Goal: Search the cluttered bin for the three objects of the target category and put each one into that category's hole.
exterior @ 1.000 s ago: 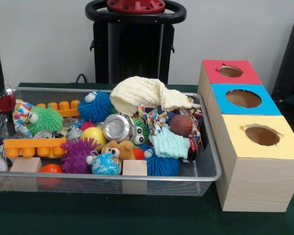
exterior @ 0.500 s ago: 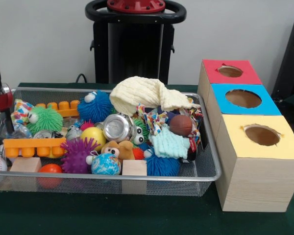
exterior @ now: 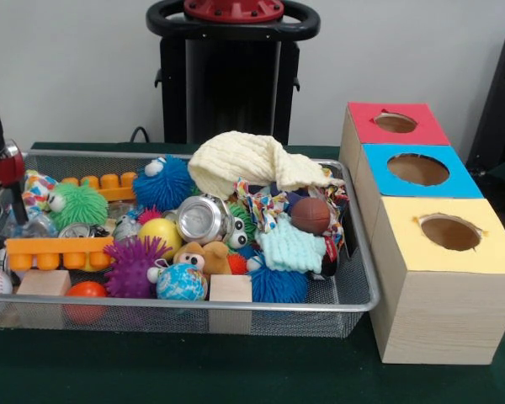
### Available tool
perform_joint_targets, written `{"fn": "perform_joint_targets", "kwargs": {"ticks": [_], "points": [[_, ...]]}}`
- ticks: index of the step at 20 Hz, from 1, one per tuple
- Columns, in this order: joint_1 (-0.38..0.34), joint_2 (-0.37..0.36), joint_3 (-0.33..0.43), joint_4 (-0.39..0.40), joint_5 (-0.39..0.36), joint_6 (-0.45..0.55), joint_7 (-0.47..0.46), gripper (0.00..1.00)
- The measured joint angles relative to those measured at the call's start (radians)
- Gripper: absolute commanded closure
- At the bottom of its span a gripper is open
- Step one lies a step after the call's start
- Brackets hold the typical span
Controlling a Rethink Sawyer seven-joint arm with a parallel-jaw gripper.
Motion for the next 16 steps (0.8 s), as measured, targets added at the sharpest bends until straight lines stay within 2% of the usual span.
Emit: {"fn": "perform_joint_targets", "kwargs": {"ticks": [10, 16], "points": [[-0.025, 0.013, 0.007, 0.006, 0.027, 0.011, -0.025, 0.0], [-0.025, 0.042, 0.019, -0.043, 0.051, 0.087, -0.089, 0.0]]}}
